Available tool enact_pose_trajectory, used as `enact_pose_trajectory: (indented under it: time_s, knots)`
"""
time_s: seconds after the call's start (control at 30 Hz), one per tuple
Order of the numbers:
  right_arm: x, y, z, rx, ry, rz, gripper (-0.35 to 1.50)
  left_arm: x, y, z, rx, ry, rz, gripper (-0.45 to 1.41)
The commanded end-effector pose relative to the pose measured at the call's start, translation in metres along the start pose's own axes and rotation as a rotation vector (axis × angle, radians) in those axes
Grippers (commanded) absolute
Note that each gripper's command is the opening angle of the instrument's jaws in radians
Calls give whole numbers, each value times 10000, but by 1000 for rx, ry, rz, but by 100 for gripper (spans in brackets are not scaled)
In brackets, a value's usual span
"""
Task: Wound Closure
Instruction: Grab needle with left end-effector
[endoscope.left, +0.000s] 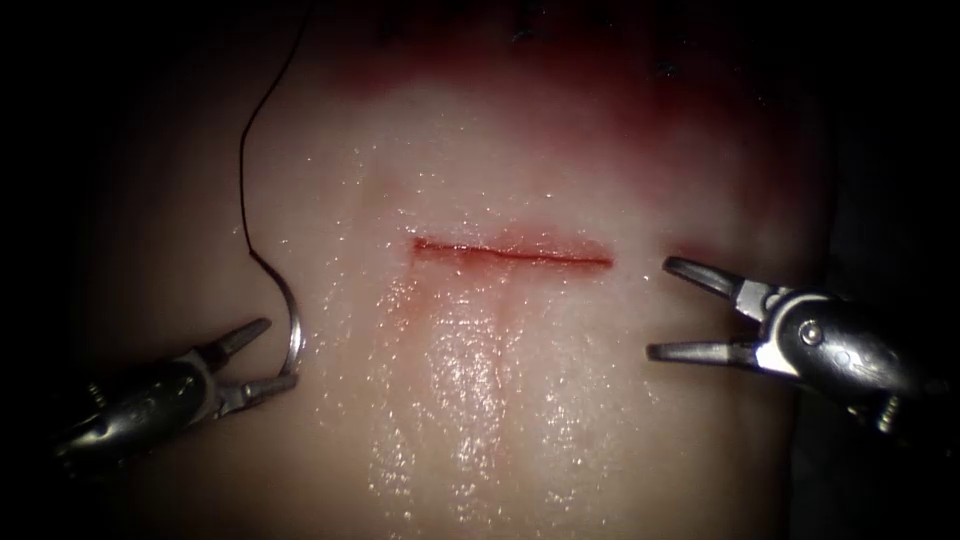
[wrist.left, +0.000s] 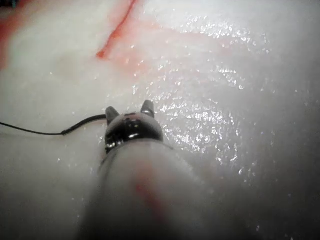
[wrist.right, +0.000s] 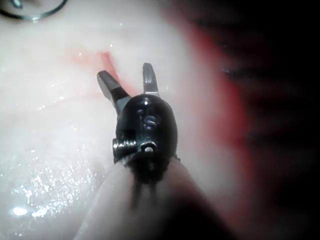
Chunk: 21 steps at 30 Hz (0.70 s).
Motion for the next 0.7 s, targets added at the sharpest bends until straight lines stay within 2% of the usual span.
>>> enact_pose_trajectory:
  time_s: [0.03,0.47,0.7]
  knots:
    - [-2,1,8,1,1,-1,67,-2,3,9,-10,-9,6,62]
    - [-2,1,8,1,1,-1,67,-25,12,19,-19,-72,13,64]
    - [-2,1,8,0,1,-1,68,-44,17,28,-48,-158,12,64]
